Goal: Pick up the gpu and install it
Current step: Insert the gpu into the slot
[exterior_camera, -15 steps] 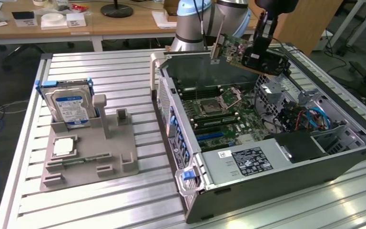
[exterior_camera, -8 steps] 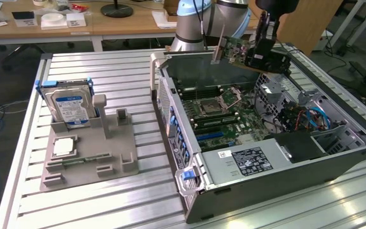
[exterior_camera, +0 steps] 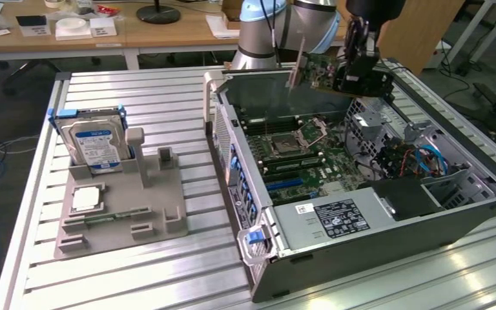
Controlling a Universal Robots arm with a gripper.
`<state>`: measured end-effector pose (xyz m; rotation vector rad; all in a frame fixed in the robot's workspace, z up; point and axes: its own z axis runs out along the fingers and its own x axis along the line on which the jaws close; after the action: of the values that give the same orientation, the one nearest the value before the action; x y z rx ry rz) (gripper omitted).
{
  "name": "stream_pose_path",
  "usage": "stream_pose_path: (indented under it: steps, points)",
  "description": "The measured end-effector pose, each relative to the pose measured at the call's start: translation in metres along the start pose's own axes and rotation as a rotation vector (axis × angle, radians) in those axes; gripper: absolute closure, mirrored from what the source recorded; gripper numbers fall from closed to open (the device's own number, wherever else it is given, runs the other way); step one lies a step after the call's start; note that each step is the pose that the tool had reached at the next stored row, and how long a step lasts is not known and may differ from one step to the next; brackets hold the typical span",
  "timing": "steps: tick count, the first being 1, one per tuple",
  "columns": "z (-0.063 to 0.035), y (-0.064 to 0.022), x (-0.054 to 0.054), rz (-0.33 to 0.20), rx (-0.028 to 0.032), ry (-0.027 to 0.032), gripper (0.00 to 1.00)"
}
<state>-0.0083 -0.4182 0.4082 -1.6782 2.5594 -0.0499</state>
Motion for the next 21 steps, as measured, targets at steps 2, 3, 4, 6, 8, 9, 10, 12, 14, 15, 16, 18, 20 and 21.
stream_pose_path:
  steps: [2, 3, 4, 6, 8, 9, 10, 12, 14, 15, 16, 18, 20, 21]
  points:
    - [0.0013, 0.0001, 0.0, -0.036, -0.0006, -0.0032, 0.72]
    - [0.0022, 0.0003, 0.0, -0.055, -0.0015, -0.0045, 0.72]
    - [0.0033, 0.0003, 0.0, -0.072, -0.0024, -0.0057, 0.72]
    - [0.0055, 0.0004, 0.0, -0.108, -0.0043, -0.0082, 0.72]
    - [0.0075, 0.0006, 0.0, -0.142, -0.006, -0.0108, 0.72]
    - [0.008, 0.0005, 0.001, -0.152, -0.0062, -0.0114, 0.72]
    - [0.0087, 0.0007, 0.001, -0.156, -0.0045, -0.0123, 0.72]
    - [0.0106, 0.0014, 0.002, -0.166, -0.0027, -0.0147, 0.72]
    - [0.0125, 0.0017, 0.002, -0.191, -0.0038, -0.0166, 0.72]
    - [0.0135, 0.0019, 0.002, -0.208, -0.0048, -0.0179, 0.72]
    - [0.0146, 0.002, 0.002, -0.227, -0.0057, -0.0192, 0.72]
    - [0.0176, 0.0022, 0.003, -0.261, -0.0075, -0.0219, 0.72]
    - [0.0196, 0.0023, 0.003, -0.293, -0.0092, -0.0242, 0.72]
    - [0.0203, 0.0024, 0.003, -0.306, -0.0098, -0.0252, 0.72]
